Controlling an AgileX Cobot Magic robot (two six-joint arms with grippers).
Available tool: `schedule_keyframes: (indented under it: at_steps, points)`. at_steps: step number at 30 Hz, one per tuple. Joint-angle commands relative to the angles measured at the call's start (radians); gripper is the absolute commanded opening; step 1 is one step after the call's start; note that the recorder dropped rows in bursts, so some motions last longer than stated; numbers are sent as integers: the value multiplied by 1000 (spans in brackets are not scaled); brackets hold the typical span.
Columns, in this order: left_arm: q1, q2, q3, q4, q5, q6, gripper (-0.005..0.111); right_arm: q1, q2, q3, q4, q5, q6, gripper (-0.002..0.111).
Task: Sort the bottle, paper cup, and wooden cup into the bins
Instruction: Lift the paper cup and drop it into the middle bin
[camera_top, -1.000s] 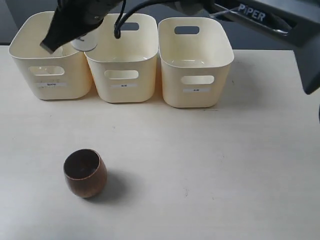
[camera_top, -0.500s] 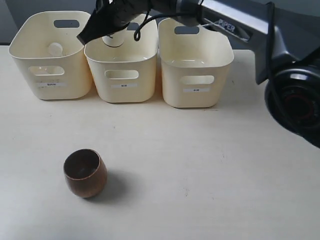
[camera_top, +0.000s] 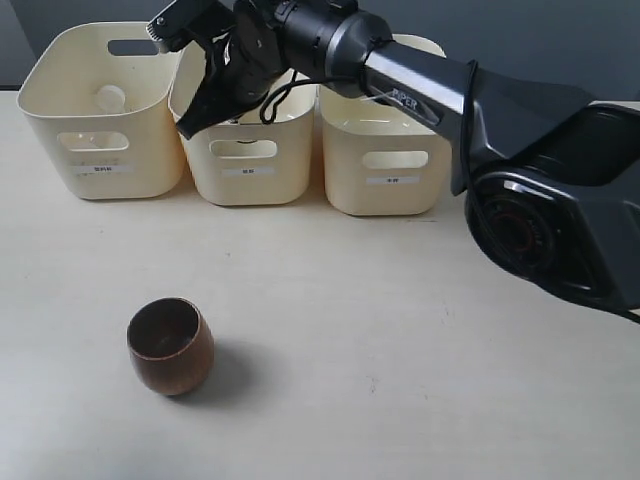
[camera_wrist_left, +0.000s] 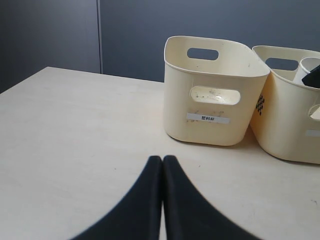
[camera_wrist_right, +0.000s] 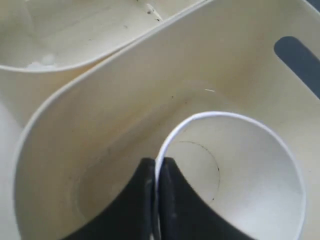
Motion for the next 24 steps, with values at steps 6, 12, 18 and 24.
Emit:
schedule_keyframes:
  at_steps: [6,12,18,24]
  points:
    - [-3,-5,-4,1,-7,-1,0,-5,21,-7,-12,18,4,14]
    - [-3,-5,-4,1,-7,-1,0,-5,21,-7,-12,20,4,28]
    - [-3,-5,-4,1,-7,-1,0,-5,21,-7,-12,23,4,28]
    - [-3,-5,-4,1,-7,-1,0,7,-104,-7,-12,143,1,28]
